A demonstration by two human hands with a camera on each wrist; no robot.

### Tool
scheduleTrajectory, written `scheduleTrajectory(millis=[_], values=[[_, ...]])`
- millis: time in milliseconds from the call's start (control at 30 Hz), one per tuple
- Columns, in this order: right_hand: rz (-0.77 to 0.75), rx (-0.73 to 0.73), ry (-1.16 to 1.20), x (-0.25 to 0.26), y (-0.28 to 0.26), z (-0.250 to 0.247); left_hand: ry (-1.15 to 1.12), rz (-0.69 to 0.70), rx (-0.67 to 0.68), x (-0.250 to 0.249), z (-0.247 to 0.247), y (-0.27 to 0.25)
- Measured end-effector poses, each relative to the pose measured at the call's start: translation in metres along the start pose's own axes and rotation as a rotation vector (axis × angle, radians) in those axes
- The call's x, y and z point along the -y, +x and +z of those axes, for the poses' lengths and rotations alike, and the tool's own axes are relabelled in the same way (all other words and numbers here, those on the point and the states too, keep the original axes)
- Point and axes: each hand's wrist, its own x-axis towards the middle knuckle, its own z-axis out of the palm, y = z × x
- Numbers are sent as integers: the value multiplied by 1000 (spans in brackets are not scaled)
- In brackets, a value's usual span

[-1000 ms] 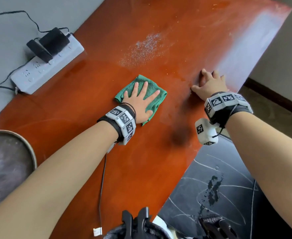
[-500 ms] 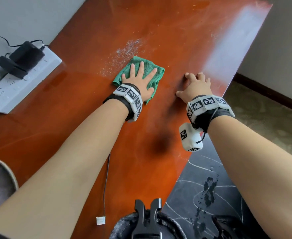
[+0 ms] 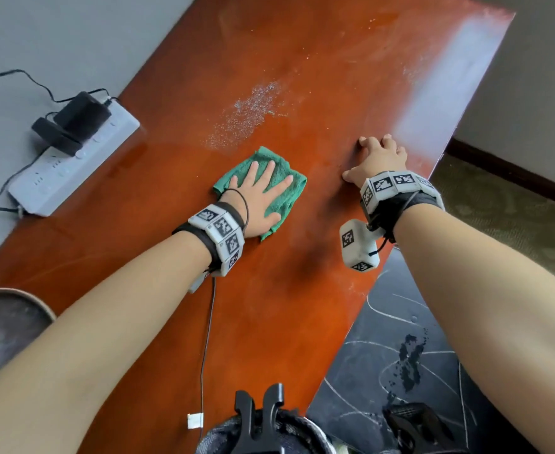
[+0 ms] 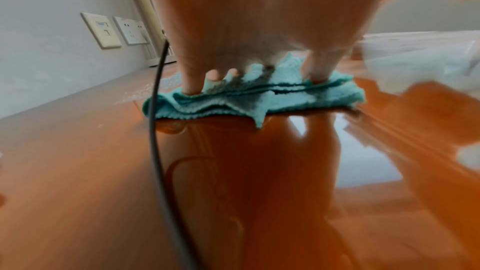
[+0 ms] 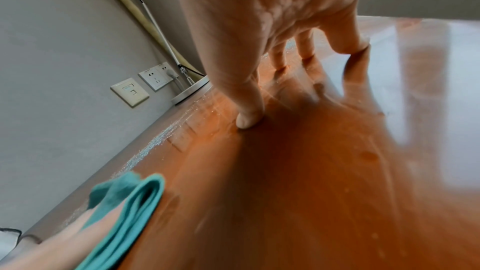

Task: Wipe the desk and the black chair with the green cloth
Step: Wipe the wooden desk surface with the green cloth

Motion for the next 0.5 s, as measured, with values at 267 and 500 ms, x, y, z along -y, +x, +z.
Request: scheduleTrajectory(millis=[267,500], values=[[2,8,-23,0,1,0,21,-30,-12,15,43,-54],[-5,-1,-24,-2,4,2,-22,-98,10,21,63,-76]])
